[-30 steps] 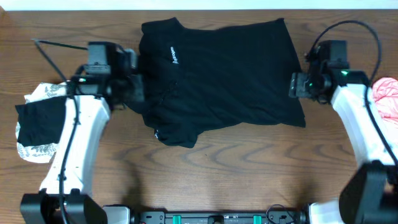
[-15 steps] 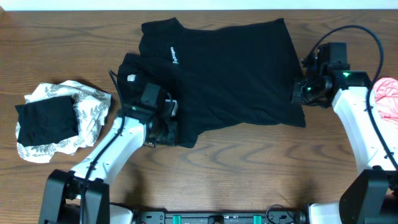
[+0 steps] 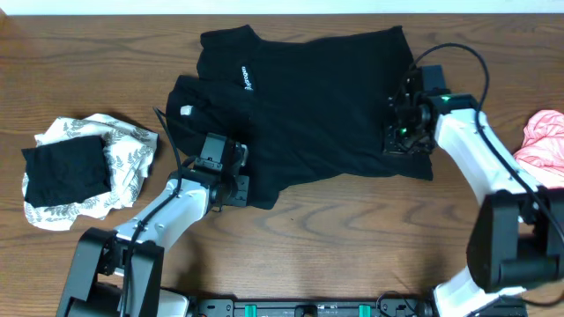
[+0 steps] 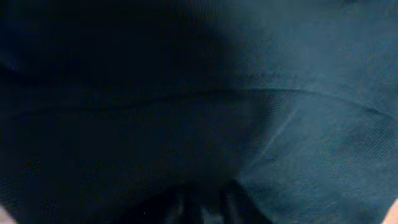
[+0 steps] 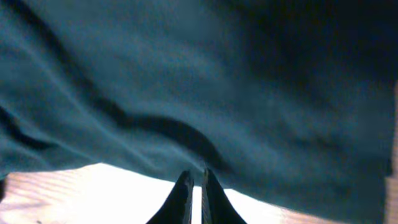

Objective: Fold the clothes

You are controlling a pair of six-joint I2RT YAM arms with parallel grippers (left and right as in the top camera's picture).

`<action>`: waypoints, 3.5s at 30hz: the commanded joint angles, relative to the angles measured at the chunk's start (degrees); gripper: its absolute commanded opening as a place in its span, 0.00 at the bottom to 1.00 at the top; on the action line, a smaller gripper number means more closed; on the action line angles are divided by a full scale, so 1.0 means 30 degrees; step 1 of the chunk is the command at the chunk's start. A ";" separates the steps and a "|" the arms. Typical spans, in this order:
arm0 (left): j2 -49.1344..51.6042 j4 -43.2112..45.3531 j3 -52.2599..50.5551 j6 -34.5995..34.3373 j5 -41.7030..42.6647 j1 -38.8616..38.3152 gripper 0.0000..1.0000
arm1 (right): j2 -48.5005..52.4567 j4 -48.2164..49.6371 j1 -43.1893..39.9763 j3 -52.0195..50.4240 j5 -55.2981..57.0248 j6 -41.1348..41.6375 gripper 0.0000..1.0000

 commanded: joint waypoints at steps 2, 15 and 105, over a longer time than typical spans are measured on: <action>0.0954 -0.1559 -0.0605 -0.1683 -0.0102 -0.0058 0.06 | 0.1071 0.0131 0.0226 -0.0168 -0.0138 0.0175 0.04; 0.0954 -0.5442 -0.0597 -0.4065 0.0474 -0.0022 0.06 | 0.3971 0.3315 -0.0073 -0.0182 0.4838 0.0838 0.02; -0.3009 -0.8029 0.1013 -0.2463 0.0342 0.2856 0.25 | -0.7191 0.1413 -0.4422 -0.6856 0.3242 0.1501 0.36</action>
